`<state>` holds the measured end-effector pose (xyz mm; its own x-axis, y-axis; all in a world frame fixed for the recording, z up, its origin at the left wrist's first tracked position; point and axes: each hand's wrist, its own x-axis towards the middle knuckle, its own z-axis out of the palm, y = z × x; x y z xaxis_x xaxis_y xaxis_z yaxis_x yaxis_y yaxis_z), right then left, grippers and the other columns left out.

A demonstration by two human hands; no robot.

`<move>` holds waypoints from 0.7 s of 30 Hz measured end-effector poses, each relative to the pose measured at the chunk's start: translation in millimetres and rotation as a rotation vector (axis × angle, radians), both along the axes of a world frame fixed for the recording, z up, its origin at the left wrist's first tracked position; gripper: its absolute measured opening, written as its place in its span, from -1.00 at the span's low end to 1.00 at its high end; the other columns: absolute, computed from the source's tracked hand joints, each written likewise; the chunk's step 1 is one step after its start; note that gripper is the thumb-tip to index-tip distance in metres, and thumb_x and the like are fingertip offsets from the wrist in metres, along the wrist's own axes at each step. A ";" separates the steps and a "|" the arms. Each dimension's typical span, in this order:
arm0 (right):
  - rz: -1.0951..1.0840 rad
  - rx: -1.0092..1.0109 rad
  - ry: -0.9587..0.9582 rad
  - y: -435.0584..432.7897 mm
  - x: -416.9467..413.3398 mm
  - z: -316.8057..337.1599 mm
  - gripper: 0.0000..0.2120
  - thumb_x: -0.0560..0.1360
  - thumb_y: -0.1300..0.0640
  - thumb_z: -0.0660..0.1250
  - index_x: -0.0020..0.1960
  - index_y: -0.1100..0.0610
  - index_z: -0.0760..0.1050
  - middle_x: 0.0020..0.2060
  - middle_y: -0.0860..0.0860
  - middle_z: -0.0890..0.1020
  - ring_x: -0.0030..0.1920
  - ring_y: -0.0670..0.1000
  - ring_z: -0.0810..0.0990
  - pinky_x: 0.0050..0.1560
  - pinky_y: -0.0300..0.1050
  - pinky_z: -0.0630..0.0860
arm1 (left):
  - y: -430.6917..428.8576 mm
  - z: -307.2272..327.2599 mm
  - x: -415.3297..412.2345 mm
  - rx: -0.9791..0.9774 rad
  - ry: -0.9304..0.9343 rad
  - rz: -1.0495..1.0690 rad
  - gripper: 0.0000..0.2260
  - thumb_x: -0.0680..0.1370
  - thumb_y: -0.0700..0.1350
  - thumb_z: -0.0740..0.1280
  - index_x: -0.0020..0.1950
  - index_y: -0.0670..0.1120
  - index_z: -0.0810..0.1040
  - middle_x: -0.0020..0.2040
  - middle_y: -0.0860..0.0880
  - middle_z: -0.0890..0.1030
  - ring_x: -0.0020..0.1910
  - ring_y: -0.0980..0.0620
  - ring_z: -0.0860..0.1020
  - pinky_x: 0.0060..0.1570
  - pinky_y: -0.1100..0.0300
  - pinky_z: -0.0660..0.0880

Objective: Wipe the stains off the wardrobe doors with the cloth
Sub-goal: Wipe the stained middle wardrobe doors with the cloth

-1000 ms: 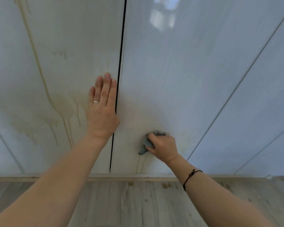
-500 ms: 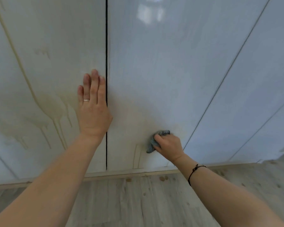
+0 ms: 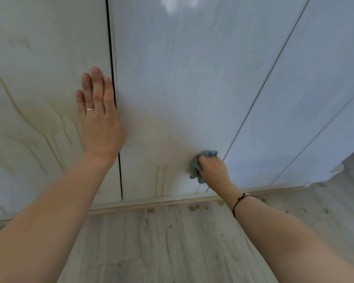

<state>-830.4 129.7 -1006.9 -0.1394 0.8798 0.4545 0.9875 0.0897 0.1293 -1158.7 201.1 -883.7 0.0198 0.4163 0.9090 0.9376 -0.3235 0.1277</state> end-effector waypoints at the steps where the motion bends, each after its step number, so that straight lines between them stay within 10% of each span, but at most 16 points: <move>1: -0.015 -0.113 -0.016 -9.3 9.2 -10.8 -0.40 0.05 0.21 0.67 -0.11 0.10 0.34 -0.43 0.03 0.54 -0.48 0.11 0.51 -0.52 -0.18 0.33 | -1.8 -0.3 0.7 -0.009 0.004 0.000 -0.35 0.49 -0.42 0.18 0.58 -0.30 0.10 0.59 -0.31 0.09 0.58 -0.32 0.04 0.55 -0.20 0.00; 10: -0.195 0.490 0.599 19.7 -20.3 135.8 -0.97 0.60 0.25 0.22 0.00 0.22 0.41 -0.26 0.05 0.49 -0.31 0.08 0.40 -0.25 -0.08 0.28 | -3.1 4.3 5.8 -0.016 -0.022 -0.022 -0.30 0.44 -0.47 0.16 0.59 -0.31 0.09 0.58 -0.33 0.10 0.56 -0.36 0.04 0.55 -0.21 -0.02; 13: -0.330 0.311 0.643 21.1 -17.3 105.5 -0.93 0.59 0.29 0.21 -0.06 0.16 0.39 -0.22 0.08 0.53 -0.24 0.08 0.48 -0.23 -0.05 0.37 | -3.0 1.1 5.9 -0.022 -0.027 -0.020 -0.30 0.44 -0.46 0.15 0.59 -0.30 0.09 0.58 -0.33 0.10 0.56 -0.36 0.04 0.55 -0.21 -0.01; 18: -0.251 -0.325 0.150 -24.0 17.9 -4.7 -0.56 0.44 0.28 0.46 0.26 0.26 0.39 0.11 0.20 0.56 0.09 0.23 0.53 -0.03 0.05 0.49 | -4.8 4.1 3.6 -0.029 0.002 -0.021 -0.31 0.45 -0.45 0.15 0.59 -0.30 0.08 0.59 -0.32 0.08 0.57 -0.35 0.03 0.55 -0.21 -0.01; 21: -0.270 -0.339 0.272 -22.8 22.8 -3.3 -0.72 0.55 0.28 0.28 0.23 0.19 0.33 -0.11 0.12 0.53 -0.06 0.22 0.58 -0.25 -0.01 0.44 | -4.9 1.0 4.8 -0.018 0.005 0.000 -0.32 0.46 -0.44 0.16 0.59 -0.31 0.07 0.59 -0.33 0.08 0.57 -0.36 0.03 0.54 -0.22 0.00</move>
